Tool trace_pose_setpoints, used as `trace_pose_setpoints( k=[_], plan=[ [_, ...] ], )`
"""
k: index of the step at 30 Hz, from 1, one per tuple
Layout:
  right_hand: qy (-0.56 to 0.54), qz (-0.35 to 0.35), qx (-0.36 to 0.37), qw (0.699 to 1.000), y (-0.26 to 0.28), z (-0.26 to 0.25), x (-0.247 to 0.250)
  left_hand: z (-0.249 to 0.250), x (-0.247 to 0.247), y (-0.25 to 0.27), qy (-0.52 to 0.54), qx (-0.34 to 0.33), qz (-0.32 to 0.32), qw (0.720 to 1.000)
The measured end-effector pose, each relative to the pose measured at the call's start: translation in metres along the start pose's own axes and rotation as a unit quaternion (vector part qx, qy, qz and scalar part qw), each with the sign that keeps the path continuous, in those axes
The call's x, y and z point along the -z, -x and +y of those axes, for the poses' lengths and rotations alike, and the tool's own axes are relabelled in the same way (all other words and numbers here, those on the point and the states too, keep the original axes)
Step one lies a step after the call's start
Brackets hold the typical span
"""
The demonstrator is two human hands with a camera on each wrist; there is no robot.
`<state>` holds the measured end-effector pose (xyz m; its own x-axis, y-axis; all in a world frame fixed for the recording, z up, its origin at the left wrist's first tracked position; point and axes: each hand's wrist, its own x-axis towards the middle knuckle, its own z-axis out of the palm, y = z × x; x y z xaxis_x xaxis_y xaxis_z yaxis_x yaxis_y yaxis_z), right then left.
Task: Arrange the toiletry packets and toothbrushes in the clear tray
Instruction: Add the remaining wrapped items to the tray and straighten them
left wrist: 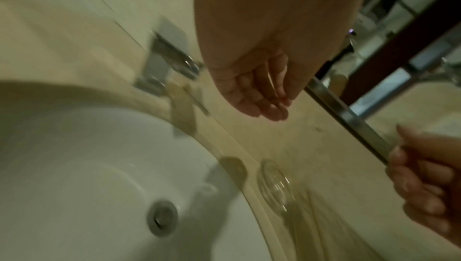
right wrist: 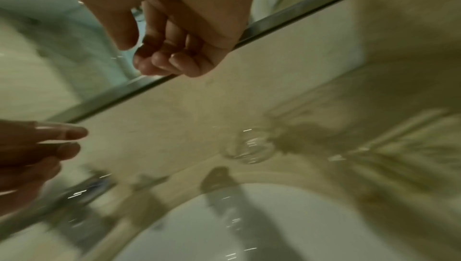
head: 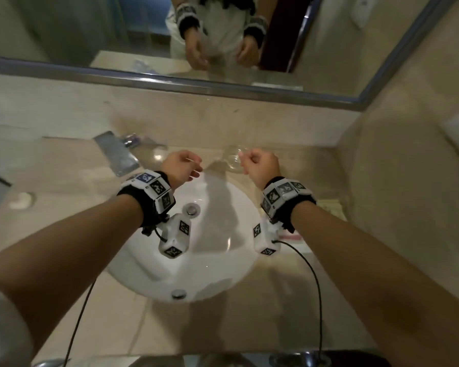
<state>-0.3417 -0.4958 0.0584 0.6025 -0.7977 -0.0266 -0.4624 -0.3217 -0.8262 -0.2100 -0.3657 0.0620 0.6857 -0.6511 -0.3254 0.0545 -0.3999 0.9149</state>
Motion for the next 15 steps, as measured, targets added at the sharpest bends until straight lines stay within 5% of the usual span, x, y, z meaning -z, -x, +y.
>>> trace_pose_setpoints(
  k=[10, 15],
  plan=[
    [-0.026, -0.194, 0.137, 0.971, 0.024, -0.151, -0.176, -0.047, 0.191, 0.04, 0.051, 0.023, 0.163, 0.985],
    [0.075, -0.367, 0.153, 0.915, 0.061, -0.163, -0.263, -0.11, 0.263, 0.074, 0.027, 0.101, 0.229, 0.968]
  ],
)
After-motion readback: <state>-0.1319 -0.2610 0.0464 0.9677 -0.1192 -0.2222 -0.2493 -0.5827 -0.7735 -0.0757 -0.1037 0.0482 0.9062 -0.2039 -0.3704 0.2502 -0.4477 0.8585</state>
